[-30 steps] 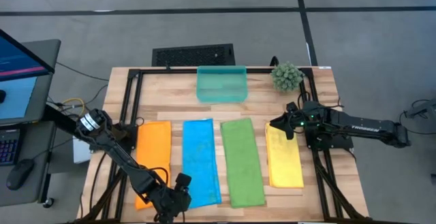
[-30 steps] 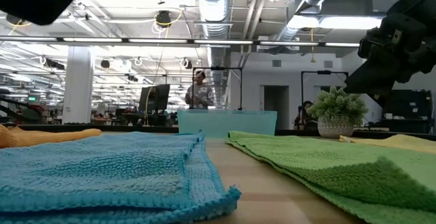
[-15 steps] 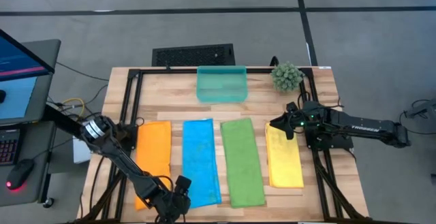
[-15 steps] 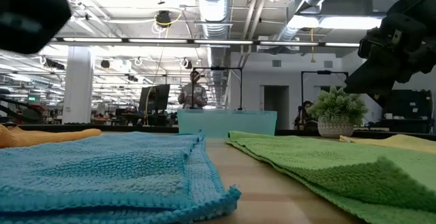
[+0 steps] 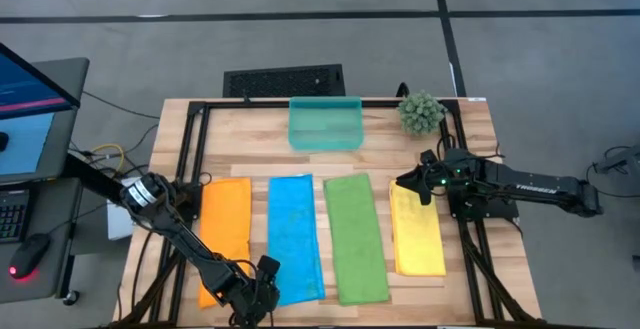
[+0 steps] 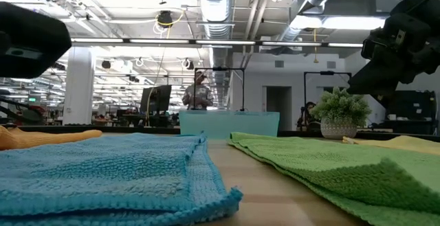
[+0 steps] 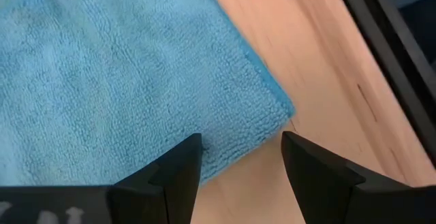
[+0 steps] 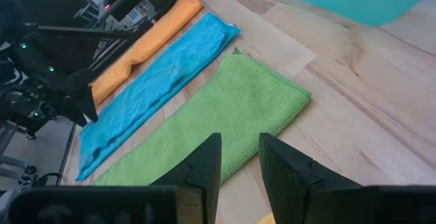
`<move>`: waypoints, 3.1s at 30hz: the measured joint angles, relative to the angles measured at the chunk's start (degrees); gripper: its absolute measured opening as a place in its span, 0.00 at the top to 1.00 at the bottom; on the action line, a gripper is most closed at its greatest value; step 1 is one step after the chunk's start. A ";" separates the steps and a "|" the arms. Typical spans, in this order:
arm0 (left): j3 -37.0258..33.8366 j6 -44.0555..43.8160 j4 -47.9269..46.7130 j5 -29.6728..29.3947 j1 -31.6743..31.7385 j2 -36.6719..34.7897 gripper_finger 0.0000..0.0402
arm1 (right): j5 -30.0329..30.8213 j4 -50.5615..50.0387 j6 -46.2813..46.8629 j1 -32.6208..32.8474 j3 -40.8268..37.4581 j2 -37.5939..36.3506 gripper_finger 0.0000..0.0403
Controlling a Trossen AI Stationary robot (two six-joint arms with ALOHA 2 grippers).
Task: Roll microfiber towels into tight, uniform cylinder then place into a basket
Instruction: Roll the blue towel
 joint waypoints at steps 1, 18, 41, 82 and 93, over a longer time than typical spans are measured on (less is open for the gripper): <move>-0.21 -0.44 0.17 -0.04 0.00 -0.01 0.51 | 0.00 0.02 0.00 0.00 0.00 0.02 0.70; -0.67 -2.45 0.48 -2.02 0.44 -0.11 0.70 | 1.68 -0.03 0.00 -0.13 -0.02 0.00 0.69; -0.70 -11.46 0.57 -0.27 0.36 -0.09 0.98 | 1.44 11.99 5.92 0.09 -0.15 0.02 0.69; 7.53 -20.40 -12.60 3.23 3.57 -0.26 1.00 | 23.56 37.02 -16.57 33.82 12.32 29.75 0.71; 7.67 -23.21 -12.44 1.29 3.57 -0.28 1.00 | 34.77 36.98 -27.71 48.61 24.51 52.84 0.71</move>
